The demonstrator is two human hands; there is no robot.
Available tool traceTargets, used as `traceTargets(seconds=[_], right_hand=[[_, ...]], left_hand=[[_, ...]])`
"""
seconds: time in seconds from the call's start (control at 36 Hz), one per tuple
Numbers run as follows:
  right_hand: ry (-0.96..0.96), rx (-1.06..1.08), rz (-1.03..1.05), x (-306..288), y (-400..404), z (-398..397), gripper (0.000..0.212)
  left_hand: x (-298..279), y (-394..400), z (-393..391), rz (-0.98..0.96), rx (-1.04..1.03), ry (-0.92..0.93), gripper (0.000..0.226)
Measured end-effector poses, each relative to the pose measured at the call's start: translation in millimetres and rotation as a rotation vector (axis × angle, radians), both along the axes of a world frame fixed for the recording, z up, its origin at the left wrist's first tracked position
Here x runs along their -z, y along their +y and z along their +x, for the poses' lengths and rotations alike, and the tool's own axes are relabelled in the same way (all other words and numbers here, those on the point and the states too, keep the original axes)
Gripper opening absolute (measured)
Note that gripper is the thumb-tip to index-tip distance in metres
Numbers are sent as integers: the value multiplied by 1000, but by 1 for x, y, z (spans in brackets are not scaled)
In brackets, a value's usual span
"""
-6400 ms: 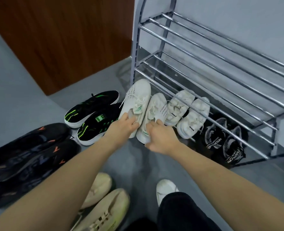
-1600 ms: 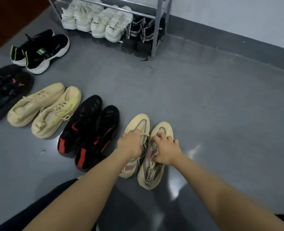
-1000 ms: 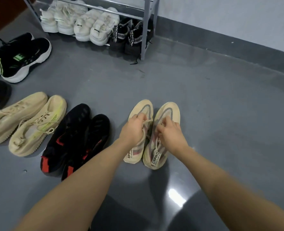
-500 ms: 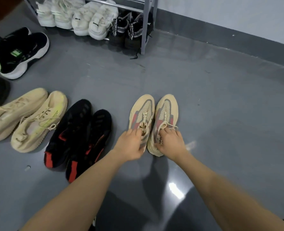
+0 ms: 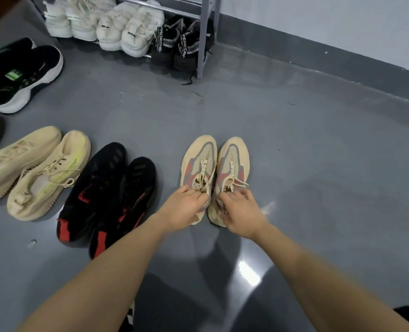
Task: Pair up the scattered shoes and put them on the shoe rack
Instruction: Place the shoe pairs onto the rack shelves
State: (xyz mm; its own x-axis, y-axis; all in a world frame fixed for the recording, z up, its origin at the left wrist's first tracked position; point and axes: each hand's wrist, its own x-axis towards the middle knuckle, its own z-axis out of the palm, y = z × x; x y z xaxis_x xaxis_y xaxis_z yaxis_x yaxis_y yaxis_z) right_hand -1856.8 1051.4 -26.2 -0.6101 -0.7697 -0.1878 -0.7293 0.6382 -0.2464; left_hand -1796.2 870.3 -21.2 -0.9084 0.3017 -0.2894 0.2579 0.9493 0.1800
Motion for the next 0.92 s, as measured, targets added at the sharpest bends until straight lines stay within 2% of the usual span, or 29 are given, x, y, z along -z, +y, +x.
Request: traceTargets(seconds=[0.11,0.22,0.33,0.39,0.44,0.69,0.92], right_hand=[[-34,-10,258,1,0,4,57],[-21,21,295,3,-6,7,57],[15,17,267,4,-9,10,57],[76,-40,242,5,-11,9,57],[95,-3,215,-5,-15,2,59],[25,52,197,-126,-46,-16,57],[20,36,110,-272,-112,-46,62]], left_hand=[[-3,2,-1,-53,23,-4,38],[-1,4,-1,-154,59,-40,56],[2,1,-1,-176,67,-40,50],[2,1,-1,-179,30,-48,49],[-6,2,-5,-158,-35,-47,49],[-135,-27,-27,-160,-140,-47,55],[-274,-77,-45,-138,-215,-13,55]])
